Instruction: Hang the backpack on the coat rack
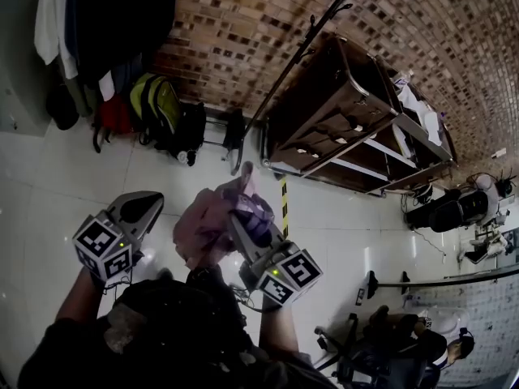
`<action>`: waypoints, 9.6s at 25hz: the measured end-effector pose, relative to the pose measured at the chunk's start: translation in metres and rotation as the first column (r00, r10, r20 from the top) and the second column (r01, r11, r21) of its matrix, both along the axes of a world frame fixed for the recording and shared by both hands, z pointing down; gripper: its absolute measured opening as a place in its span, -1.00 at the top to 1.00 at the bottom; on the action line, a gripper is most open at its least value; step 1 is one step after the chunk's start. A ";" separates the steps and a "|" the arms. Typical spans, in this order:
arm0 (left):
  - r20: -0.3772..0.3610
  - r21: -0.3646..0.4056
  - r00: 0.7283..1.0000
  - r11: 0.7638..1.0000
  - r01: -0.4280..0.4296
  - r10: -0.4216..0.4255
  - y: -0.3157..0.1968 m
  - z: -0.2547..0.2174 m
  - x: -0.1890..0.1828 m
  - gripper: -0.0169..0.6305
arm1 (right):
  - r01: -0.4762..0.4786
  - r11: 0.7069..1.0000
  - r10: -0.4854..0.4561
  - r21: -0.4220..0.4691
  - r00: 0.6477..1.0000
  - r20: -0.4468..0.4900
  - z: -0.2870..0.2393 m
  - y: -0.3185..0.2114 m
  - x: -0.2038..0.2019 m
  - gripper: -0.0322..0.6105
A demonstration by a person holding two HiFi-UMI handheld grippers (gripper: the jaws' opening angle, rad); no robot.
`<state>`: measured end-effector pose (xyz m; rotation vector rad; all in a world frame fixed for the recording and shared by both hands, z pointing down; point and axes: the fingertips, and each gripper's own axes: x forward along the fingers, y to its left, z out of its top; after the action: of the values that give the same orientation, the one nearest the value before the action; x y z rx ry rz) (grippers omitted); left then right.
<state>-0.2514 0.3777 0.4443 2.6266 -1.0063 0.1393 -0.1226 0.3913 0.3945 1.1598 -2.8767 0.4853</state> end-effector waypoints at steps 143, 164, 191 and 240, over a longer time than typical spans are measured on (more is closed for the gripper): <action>-0.055 0.016 0.996 0.998 -0.063 0.064 -0.764 -0.027 0.274 0.91 | -0.146 0.983 0.148 0.108 0.989 -0.012 -0.026 -0.821 0.245 0.72; -0.067 0.012 0.980 0.982 -0.187 0.188 -0.764 -0.020 0.260 0.91 | -0.466 0.868 0.488 0.168 0.864 -0.122 -0.014 -0.792 0.270 0.24; -0.078 0.064 0.990 0.991 -0.114 0.119 -0.550 -0.036 0.272 0.91 | -0.547 0.797 0.576 0.256 0.816 -0.053 -0.034 -0.549 0.318 0.56; -0.057 0.074 0.997 0.996 -0.048 0.052 -0.271 -0.064 0.143 0.91 | -0.327 0.935 0.336 0.141 0.940 -0.051 -0.009 -0.307 0.138 0.87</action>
<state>-0.1084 0.1069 0.3802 2.7064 -0.9436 0.0375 0.0150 0.0841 0.3853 1.6607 -2.6908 0.2498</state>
